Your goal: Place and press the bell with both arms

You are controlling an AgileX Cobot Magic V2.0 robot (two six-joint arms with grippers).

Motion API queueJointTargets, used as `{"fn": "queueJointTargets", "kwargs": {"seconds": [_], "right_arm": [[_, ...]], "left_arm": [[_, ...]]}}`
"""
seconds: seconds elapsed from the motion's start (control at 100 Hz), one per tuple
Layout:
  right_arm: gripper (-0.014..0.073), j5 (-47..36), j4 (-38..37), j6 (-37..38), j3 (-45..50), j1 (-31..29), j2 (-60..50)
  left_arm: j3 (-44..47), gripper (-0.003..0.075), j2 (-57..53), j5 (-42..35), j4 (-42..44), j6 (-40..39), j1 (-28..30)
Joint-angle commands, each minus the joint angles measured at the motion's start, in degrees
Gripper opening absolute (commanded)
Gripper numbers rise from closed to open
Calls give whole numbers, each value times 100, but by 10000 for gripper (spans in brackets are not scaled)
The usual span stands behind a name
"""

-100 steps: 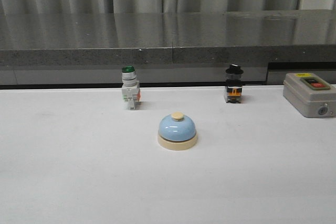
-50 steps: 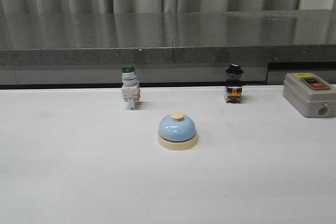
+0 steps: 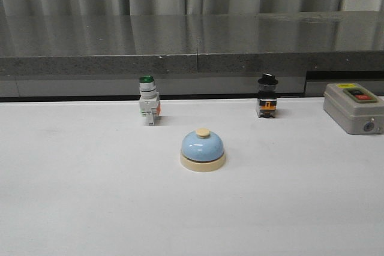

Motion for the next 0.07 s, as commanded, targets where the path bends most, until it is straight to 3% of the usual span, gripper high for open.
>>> {"fn": "queueJointTargets", "kwargs": {"seconds": [0.0,0.06], "right_arm": [[-68,-418,-58,-2,-9,-42,-50],[-68,-418,-58,-2,-9,-42,-50]], "left_arm": [[130,-19,-197,-464,-51,-47,13],[130,-19,-197,-464,-51,-47,13]]}}
